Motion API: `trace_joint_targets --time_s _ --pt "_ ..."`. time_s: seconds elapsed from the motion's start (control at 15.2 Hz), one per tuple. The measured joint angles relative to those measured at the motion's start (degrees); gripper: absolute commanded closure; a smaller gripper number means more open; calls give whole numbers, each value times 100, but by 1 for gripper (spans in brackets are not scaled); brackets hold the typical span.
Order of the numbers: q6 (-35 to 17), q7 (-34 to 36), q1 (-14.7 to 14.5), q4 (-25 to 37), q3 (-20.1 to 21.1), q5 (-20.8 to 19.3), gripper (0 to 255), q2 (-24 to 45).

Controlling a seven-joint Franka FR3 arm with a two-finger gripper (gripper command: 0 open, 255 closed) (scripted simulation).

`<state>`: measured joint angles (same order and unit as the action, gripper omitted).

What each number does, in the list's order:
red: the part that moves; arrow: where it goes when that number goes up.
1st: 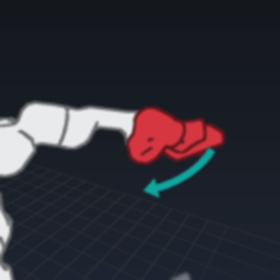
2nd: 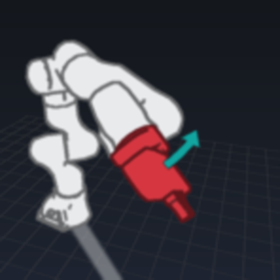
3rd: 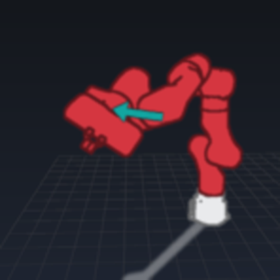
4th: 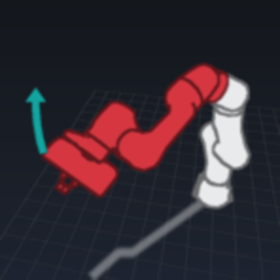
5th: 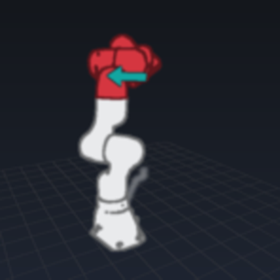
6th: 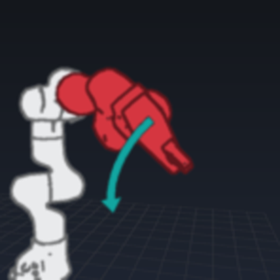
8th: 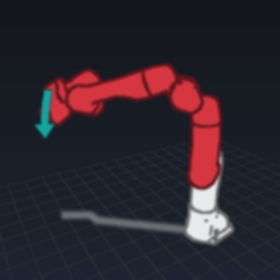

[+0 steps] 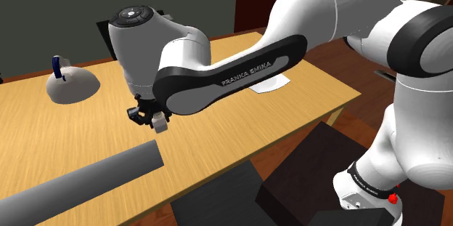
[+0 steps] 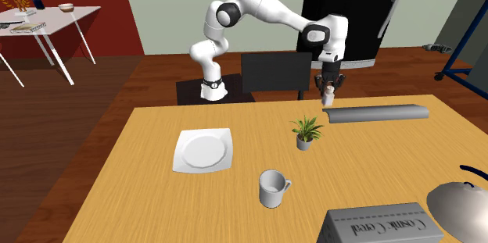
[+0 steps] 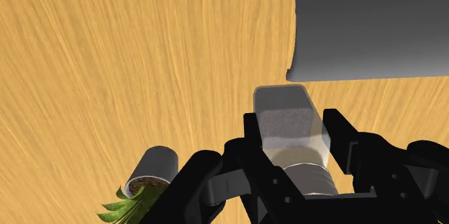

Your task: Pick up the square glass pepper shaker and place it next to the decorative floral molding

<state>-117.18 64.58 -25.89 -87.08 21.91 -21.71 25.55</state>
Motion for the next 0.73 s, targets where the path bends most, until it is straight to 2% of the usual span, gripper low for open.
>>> trace_joint_targets --time_s 0.73 --pt "-695 227 -11 -472 -98 -206 255 261"
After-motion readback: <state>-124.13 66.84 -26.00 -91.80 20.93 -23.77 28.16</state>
